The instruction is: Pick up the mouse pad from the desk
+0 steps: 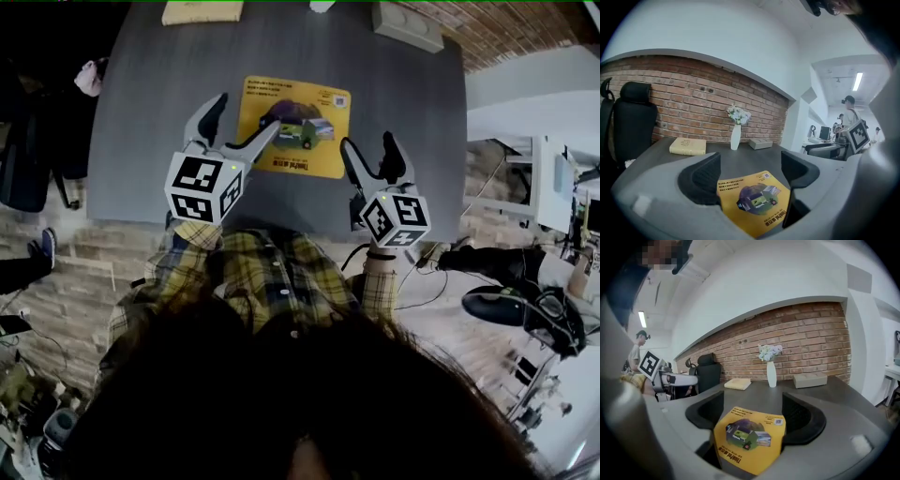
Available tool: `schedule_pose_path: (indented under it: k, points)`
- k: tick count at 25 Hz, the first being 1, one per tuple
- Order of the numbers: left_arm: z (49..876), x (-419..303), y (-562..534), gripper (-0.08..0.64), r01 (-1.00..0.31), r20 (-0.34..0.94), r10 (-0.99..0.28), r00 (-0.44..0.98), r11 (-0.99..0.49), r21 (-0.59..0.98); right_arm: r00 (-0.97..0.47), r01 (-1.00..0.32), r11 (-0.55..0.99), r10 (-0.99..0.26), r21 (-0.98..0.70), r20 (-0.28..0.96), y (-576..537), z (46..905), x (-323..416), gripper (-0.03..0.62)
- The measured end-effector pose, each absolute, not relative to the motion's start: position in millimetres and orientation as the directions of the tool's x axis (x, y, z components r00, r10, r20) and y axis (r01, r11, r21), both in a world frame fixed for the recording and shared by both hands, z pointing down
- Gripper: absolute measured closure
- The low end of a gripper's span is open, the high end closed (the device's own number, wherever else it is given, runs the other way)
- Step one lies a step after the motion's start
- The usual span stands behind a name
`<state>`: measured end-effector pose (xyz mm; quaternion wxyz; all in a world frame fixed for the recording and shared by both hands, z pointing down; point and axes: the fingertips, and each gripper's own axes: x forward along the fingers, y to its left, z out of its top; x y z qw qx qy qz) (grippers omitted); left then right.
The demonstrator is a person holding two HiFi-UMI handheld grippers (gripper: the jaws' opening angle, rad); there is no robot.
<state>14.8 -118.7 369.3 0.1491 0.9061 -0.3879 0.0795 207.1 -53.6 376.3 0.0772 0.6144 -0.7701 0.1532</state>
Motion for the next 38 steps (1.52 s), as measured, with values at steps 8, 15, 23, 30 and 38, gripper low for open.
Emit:
schedule_pose_path:
  k: [8,15,23,30,38]
  points:
    - [375.9,24.2,-123.5,0.161,-0.820,0.285,-0.768,0.573,-0.540,0.192,-0.372,-0.928,0.337,-0.874,-0.162,0.313,-83.9,386.8,221.8,0.225]
    - [382.1,25.2,-126.1,0.161,-0.846,0.306,-0.789,0.533,-0.498,0.188,-0.417,-0.908,0.375,-0.853,-0.187,0.314,-94.8,393.9,225.3,0.225]
    - [382.3,23.3,-137.1,0.161,-0.848,0.314,-0.788,0.529,-0.496,0.185,-0.425,-0.904,0.379,-0.846,-0.197,0.322,-105.6,397.2,222.2,0.225]
    - [388.9,16.4,-146.6,0.161,-0.841,0.338,-0.770,0.541,-0.507,0.189,-0.419,-0.906,0.369,-0.844,-0.206,0.333,-115.9,398.9,212.1,0.225]
    - [399.8,15.9,-156.5,0.161,-0.828,0.357,-0.748,0.560,-0.527,0.195,-0.399,-0.915,0.347,-0.848,-0.203,0.348,-122.6,404.2,209.3,0.226]
